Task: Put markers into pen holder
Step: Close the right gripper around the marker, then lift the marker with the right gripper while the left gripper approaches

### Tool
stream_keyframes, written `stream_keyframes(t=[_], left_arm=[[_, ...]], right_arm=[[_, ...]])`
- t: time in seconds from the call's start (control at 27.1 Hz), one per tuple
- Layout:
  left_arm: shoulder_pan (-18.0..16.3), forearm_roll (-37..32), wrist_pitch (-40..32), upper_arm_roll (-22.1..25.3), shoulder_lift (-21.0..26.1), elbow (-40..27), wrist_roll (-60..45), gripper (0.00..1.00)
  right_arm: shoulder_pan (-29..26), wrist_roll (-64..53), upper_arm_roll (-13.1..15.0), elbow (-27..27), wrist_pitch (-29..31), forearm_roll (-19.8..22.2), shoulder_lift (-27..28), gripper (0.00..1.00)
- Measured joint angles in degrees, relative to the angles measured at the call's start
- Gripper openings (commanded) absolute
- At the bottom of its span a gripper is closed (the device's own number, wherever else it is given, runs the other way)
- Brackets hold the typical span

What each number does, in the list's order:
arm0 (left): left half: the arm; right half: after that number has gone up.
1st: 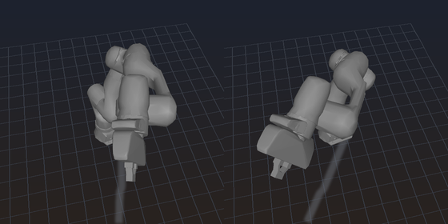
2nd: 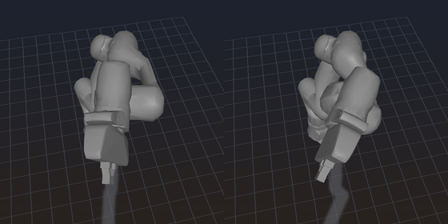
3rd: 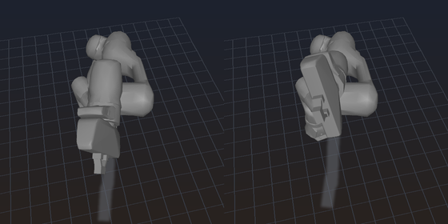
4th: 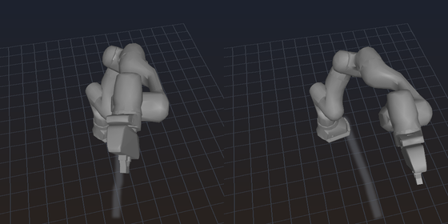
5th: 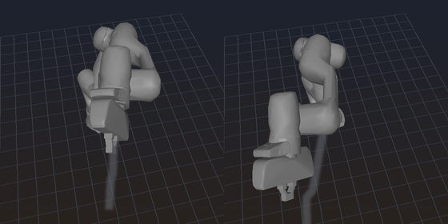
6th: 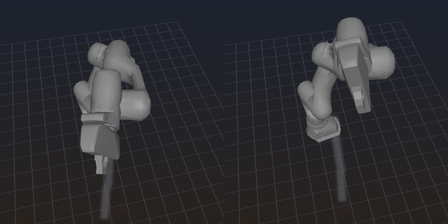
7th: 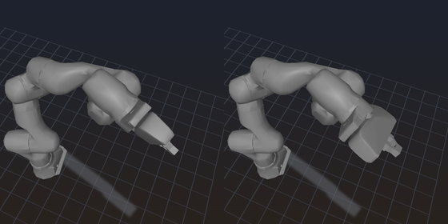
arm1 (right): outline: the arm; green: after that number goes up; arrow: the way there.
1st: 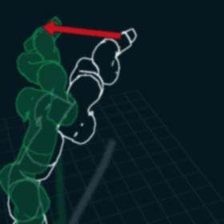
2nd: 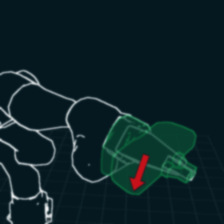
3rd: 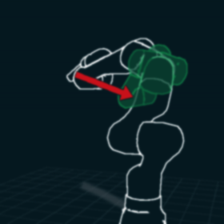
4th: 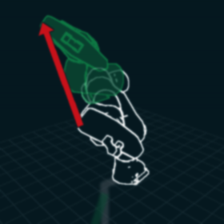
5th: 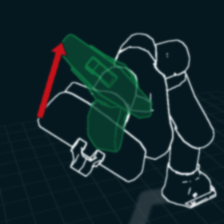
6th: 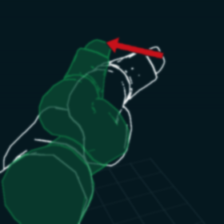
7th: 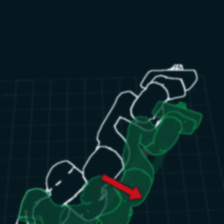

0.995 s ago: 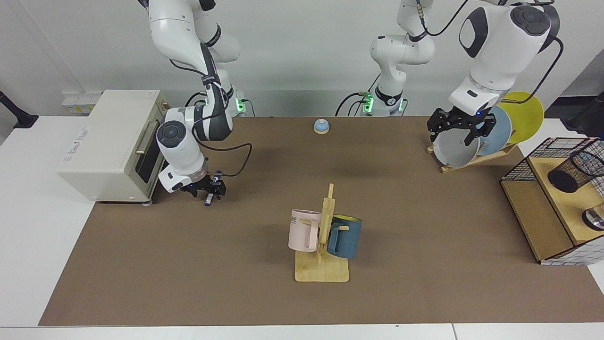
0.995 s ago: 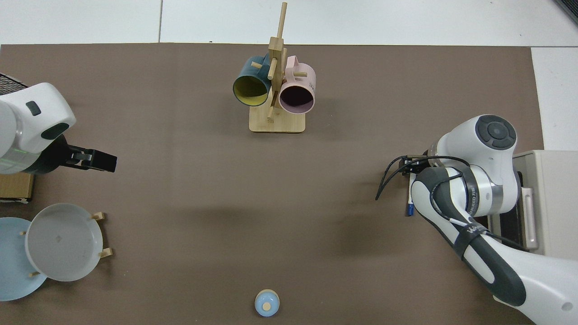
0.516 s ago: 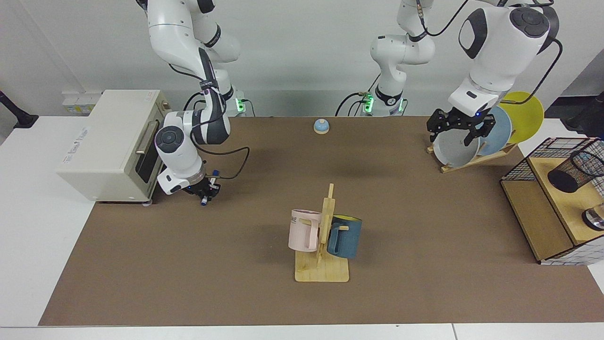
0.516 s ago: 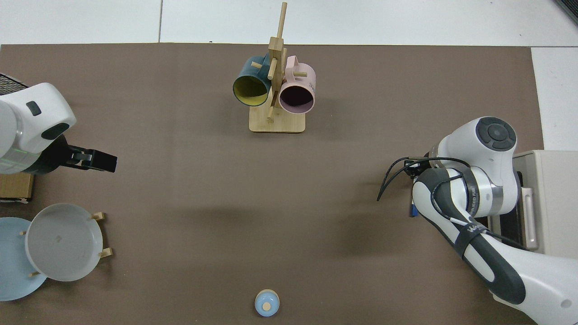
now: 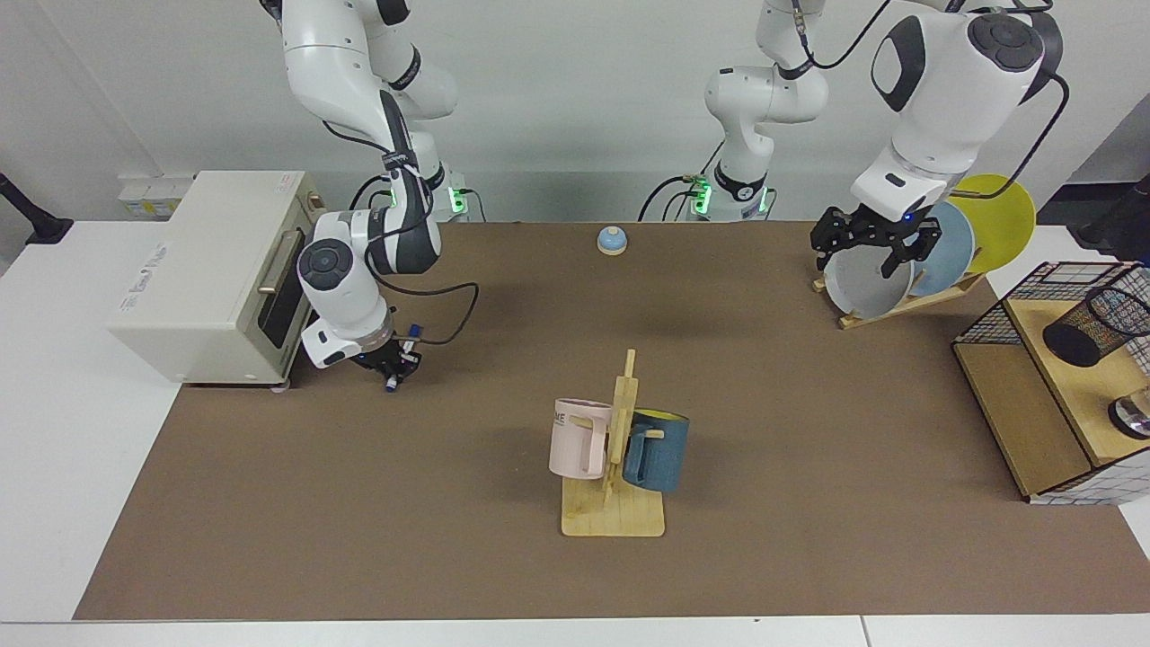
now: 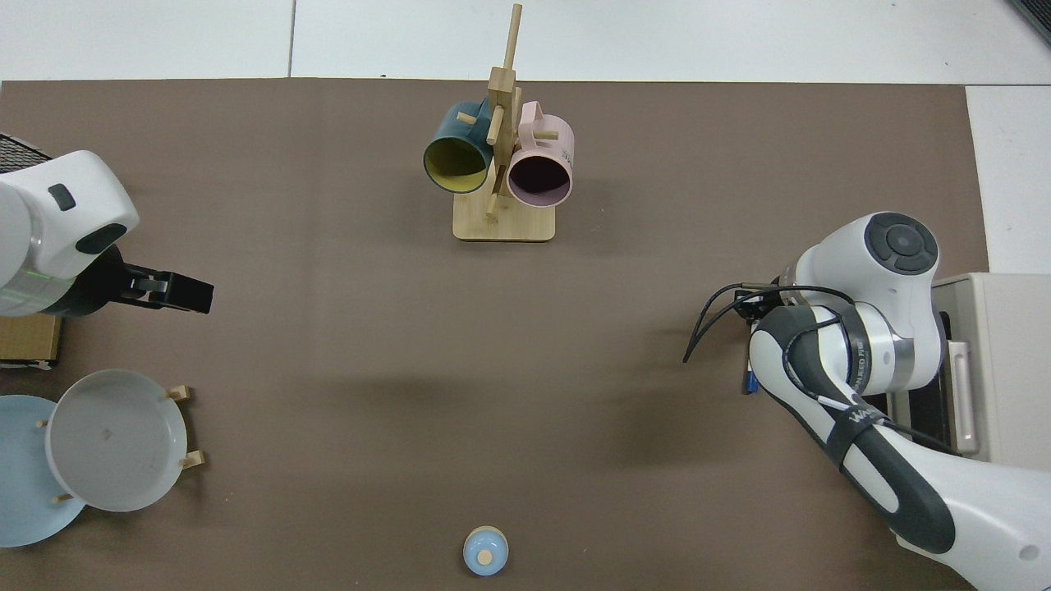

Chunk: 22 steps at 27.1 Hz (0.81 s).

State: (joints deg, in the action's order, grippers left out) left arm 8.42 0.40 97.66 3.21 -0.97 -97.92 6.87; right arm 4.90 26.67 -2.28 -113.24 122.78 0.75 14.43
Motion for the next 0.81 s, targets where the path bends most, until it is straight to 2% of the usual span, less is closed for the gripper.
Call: stream_keyframes(t=[0.15,0.48,0.63,0.81], left_arm=[[0.0,0.0,0.3,-0.2,0.0,0.1,3.3,1.00],[0.1,0.4,0.4,-1.1,0.0,0.1,21.0,1.00],[0.2,0.6,0.4,-1.8,0.0,0.1,27.5,1.00],[0.2,2.8,0.4,-2.5,0.0,0.1,34.2,1.00]], right_arm=[[1.9,5.3,-0.3,2.9,-5.1,-1.0,-2.2,0.00],[4.3,17.5,-0.9,6.4,-13.7,-5.6,-7.5,0.00],[6.7,26.3,-1.0,8.3,-14.8,-6.7,-8.1,0.00],[9.8,36.2,-1.3,9.9,-14.9,-10.9,-8.3,0.00]])
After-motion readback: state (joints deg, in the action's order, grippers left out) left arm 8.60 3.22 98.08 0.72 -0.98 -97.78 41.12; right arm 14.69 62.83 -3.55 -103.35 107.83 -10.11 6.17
